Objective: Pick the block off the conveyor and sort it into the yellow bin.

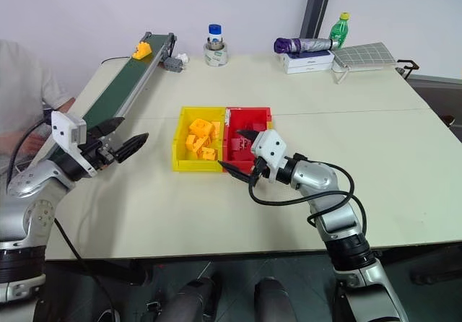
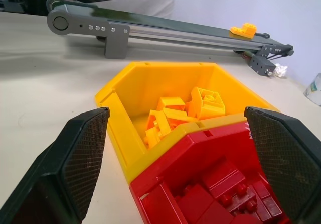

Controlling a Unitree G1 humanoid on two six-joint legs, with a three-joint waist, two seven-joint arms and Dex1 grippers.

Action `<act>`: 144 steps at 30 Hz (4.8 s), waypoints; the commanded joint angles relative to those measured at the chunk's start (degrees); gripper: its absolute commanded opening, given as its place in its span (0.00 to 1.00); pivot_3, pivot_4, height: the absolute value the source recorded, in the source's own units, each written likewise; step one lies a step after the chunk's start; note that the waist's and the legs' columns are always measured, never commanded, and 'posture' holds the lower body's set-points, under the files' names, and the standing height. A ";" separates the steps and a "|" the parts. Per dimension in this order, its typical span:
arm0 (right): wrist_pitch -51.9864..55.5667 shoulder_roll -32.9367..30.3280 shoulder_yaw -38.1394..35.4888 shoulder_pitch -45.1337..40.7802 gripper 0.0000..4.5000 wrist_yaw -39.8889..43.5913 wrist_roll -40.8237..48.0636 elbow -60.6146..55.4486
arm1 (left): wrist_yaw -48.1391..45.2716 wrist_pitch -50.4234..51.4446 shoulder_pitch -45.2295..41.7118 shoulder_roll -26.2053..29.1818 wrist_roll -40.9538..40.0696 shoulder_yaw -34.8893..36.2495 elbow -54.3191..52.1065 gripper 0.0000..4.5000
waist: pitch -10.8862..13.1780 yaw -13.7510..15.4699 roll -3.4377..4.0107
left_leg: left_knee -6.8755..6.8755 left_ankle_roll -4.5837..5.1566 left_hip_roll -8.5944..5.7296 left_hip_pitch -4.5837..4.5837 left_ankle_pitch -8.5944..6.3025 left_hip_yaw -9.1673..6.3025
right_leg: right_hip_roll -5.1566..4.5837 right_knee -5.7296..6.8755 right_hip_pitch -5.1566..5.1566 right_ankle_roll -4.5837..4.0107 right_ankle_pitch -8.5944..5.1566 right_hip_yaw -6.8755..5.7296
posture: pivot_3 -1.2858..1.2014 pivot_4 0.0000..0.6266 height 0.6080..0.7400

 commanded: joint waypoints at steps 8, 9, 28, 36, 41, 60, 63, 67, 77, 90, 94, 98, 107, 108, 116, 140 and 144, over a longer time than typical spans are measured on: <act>-1.58 0.39 -0.26 -1.06 1.00 0.38 0.29 -0.77 | 0.46 -1.37 -0.78 1.24 0.58 1.15 -1.15 0.99 | 0.00 0.02 0.00 | 0.00 0.00 0.00 0.00 0.00 0.01 | 0.00 -0.01 0.01 0.00 0.00 0.00 | 0.52 0.24 1.00; -1.56 0.40 -0.27 -1.01 1.00 0.35 0.29 -0.84 | 0.48 -1.66 -0.76 1.28 0.79 1.20 -0.96 0.99 | 0.00 0.02 0.00 | 0.00 0.00 0.00 0.00 0.00 0.00 | 0.00 -0.01 0.00 0.00 0.00 0.00 | 0.52 0.24 1.00; -0.95 0.49 -1.60 -1.26 1.00 1.78 3.64 -1.54 | 16.11 -7.76 7.46 -1.70 2.00 17.87 3.20 0.99 | 0.00 0.10 -0.01 | -0.02 0.00 0.00 0.00 -0.01 0.02 | 0.00 -0.01 -0.02 0.00 0.00 0.04 | 0.52 0.24 1.00; -1.40 0.16 -1.28 -1.39 1.00 2.03 3.37 -0.99 | 16.30 -7.29 11.50 -2.05 1.46 17.88 1.62 0.99 | 0.00 0.02 0.00 | -0.03 0.00 0.01 0.00 -0.01 0.04 | -0.01 -0.02 -0.01 -0.01 -0.01 0.05 | 0.52 0.24 1.00; -1.43 0.41 -1.13 -1.65 1.00 1.97 3.25 -0.73 | 16.81 -7.59 10.67 -1.84 1.80 17.35 2.42 0.99 | 0.00 0.04 0.00 | -0.02 0.00 0.01 0.00 -0.01 0.04 | -0.01 -0.03 0.00 -0.01 -0.02 0.05 | 0.52 0.24 1.00; -1.40 0.52 -0.78 -1.17 1.00 1.61 2.58 -1.09 | 16.38 -8.05 8.25 -1.37 3.96 15.71 4.96 0.99 | 0.00 0.01 0.00 | -0.03 0.00 0.01 -0.01 -0.02 0.05 | -0.01 -0.03 -0.02 -0.02 -0.02 0.05 | 0.52 0.24 1.00; -1.43 0.60 -0.72 -1.13 1.00 1.55 2.55 -1.06 | 16.22 -8.21 8.22 -1.10 4.42 15.31 5.01 0.99 | 0.00 0.01 0.00 | -0.04 0.00 0.01 -0.01 -0.02 0.05 | -0.01 -0.03 -0.02 -0.02 -0.02 0.05 | 0.52 0.24 1.00; -1.48 0.63 -0.63 -1.21 1.00 1.51 2.44 -0.88 | 16.50 -8.39 7.76 -0.63 5.38 14.68 5.51 0.99 | 0.00 0.02 0.00 | -0.04 0.00 0.01 -0.01 -0.02 0.05 | -0.01 -0.03 -0.02 -0.02 -0.02 0.05 | 0.52 0.24 1.00; -1.35 0.73 -0.52 -1.19 1.00 1.13 2.16 -0.96 | 14.80 -5.64 -1.18 6.32 9.90 9.76 14.83 0.99 | 0.00 0.12 0.00 | -0.03 0.00 0.00 -0.01 -0.02 0.04 | -0.01 -0.03 -0.02 -0.01 -0.02 0.04 | 0.52 0.24 1.00; -0.80 1.15 -0.41 -0.31 1.00 -0.30 1.76 -2.32 | 0.02 -6.46 -20.74 14.95 14.36 -0.59 41.48 0.99 | 0.00 -0.15 0.00 | -0.07 0.00 0.00 -0.03 -0.01 0.06 | 0.02 0.00 -0.15 0.04 0.02 0.03 | 0.52 0.24 1.00; -0.47 1.00 -0.67 0.20 1.00 -0.61 1.79 -2.95 | -1.38 -10.38 -25.98 15.93 16.76 -2.17 50.78 0.99 | 0.00 -0.08 -0.01 | -0.07 0.00 0.00 -0.04 -0.01 0.06 | 0.02 -0.01 -0.15 0.12 0.06 0.04 | 0.52 0.24 1.00; -0.21 0.90 -0.65 0.94 1.00 -0.93 1.74 -3.68 | -3.61 -13.76 -28.96 15.36 18.03 -3.12 56.35 0.99 | 0.00 -0.06 -0.01 | -0.07 0.01 -0.01 -0.04 -0.01 0.05 | 0.02 -0.01 -0.15 0.22 0.11 0.04 | 0.52 0.24 1.00; 0.19 0.78 -0.72 0.92 1.00 -1.38 1.73 -4.02 | -6.97 -14.87 -30.27 14.43 19.39 -5.31 60.36 0.99 | 0.00 -0.12 -0.01 | -0.07 0.01 -0.01 -0.04 -0.01 0.05 | 0.02 0.00 -0.14 0.23 0.12 0.03 | 0.52 0.24 1.00; 0.17 0.73 -0.74 0.97 1.00 -1.39 1.72 -4.03 | -6.93 -14.17 -30.05 14.28 19.24 -5.27 60.34 0.94 | 0.00 -0.12 -0.01 | -0.07 0.01 0.00 -0.04 -0.01 0.05 | 0.02 0.00 -0.14 0.23 0.12 0.03 | 0.52 0.24 1.00; -0.06 -0.05 -1.39 0.69 1.00 -1.18 1.85 -3.43 | -5.97 -12.54 -27.33 13.84 18.26 -4.56 57.09 0.31 | 0.00 -0.17 -0.01 | -0.06 0.01 0.00 -0.03 0.00 0.05 | 0.02 0.04 -0.15 0.24 0.13 0.03 | 0.52 0.24 1.00; 0.25 -0.76 -1.45 1.26 1.00 -1.93 1.52 -4.66 | 6.81 7.72 -26.18 -15.06 6.93 -12.92 16.60 0.31 | -0.01 -0.27 -0.05 | 0.09 0.12 -0.01 -0.04 0.08 0.09 | 0.03 0.12 -0.09 0.31 0.17 0.05 | 0.52 0.24 1.00; 0.53 -0.78 -1.35 1.61 1.00 -2.57 1.37 -5.28 | 8.01 4.06 -28.67 -18.34 10.83 -16.05 22.36 0.42 | -0.01 0.04 -0.05 | 0.12 0.13 0.00 -0.04 0.09 0.09 | 0.04 0.12 -0.07 0.31 0.18 0.04 | 0.52 0.24 1.00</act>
